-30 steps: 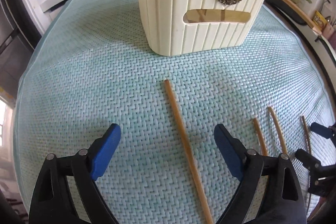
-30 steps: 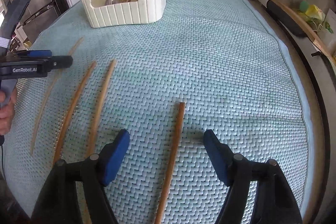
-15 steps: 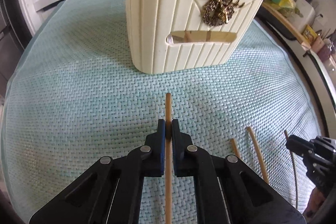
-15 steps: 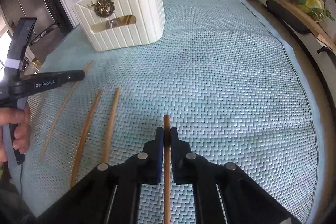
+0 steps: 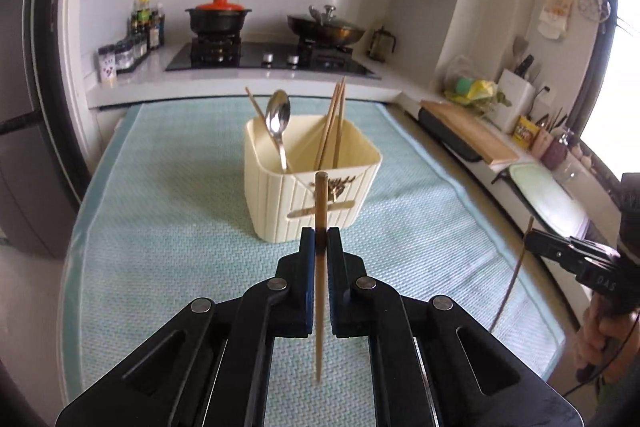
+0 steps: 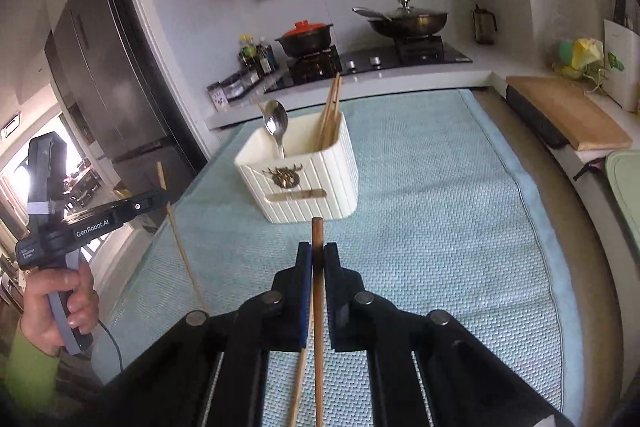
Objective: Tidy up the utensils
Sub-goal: 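Carry both chopsticks over the cream holder and open both tools to drop them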
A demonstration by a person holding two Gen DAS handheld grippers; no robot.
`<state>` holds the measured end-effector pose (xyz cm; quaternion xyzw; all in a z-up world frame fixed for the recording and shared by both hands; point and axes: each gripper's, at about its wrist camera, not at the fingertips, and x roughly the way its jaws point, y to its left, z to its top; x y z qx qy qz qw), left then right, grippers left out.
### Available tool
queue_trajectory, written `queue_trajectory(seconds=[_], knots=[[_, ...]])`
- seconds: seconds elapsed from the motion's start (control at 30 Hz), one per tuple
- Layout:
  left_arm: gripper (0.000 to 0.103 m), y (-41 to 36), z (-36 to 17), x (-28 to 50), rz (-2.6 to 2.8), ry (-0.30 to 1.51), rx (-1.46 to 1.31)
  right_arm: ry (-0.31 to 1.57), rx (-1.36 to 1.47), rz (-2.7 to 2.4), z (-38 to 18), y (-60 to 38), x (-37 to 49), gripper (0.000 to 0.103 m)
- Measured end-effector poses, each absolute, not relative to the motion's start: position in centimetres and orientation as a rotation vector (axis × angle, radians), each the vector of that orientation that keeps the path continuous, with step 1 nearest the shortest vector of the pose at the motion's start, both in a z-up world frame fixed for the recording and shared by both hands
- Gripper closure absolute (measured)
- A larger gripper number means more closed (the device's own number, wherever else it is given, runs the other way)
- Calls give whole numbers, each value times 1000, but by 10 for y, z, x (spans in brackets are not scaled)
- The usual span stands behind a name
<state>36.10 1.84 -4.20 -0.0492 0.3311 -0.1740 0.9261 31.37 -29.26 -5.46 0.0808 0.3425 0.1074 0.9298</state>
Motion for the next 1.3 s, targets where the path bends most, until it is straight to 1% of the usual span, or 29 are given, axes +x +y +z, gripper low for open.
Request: queue_trajectory(seconds=[0.17, 0.5, 0.77, 1.07, 1.3], knots=[[99, 26, -26, 338, -362, 613, -113, 630, 135, 231, -30, -279, 295, 97], [100, 31, -10, 320, -364, 556, -111, 550, 89, 220, -10, -272, 286, 97], [100, 33, -7, 318, -372, 550, -121, 521, 77, 213, -2, -273, 281, 97], [100, 33, 23, 322, -382, 490, -124, 472, 74, 218, 18, -276, 283, 97], [100, 26, 49, 332, -384, 436, -105, 414, 40, 225, 46, -270, 293, 97]])
